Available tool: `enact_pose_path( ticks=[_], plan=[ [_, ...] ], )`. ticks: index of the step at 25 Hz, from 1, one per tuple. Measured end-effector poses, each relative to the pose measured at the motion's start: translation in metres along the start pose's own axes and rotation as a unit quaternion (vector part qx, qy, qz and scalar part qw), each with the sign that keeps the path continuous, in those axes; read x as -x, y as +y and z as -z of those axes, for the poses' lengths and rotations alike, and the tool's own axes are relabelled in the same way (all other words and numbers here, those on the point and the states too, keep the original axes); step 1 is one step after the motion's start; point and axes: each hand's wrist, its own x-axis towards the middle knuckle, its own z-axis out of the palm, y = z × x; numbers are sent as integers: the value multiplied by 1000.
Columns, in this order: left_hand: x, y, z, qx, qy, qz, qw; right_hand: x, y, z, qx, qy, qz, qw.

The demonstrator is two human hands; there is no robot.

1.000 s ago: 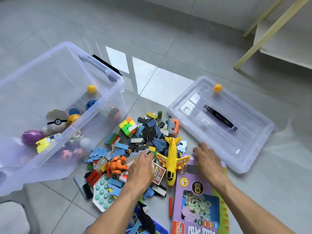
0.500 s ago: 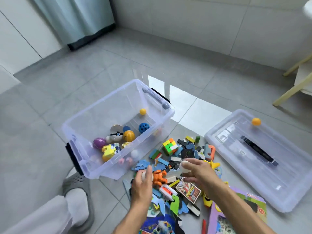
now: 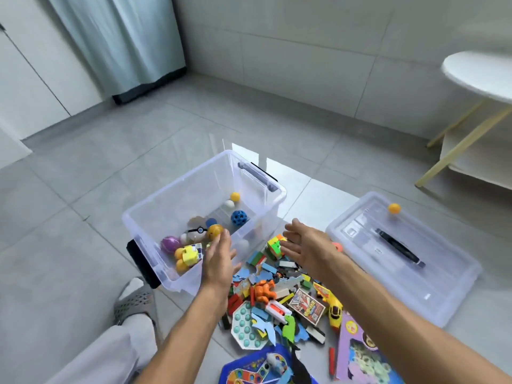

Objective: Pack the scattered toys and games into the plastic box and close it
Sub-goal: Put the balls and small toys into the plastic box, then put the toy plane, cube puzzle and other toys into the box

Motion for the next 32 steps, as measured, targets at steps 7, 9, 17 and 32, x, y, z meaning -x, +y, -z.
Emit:
enact_pose_path(
  ticks=[7, 9, 17, 32],
  plan=[
    [15, -71, -78, -263, -125, -25, 956, -3, 25, 167, 5, 219, -6, 976],
    [4, -86, -111, -308, -168, -25, 936, -14, 14, 201, 15, 245, 16, 969],
    [-96, -160, -281, -489, -286, -127, 814, -116, -30, 308, 178, 325, 100, 923],
    [-135, -236, -343, -745, -306, -197, 559, -279, -85, 377, 747, 208, 59, 629]
  ],
)
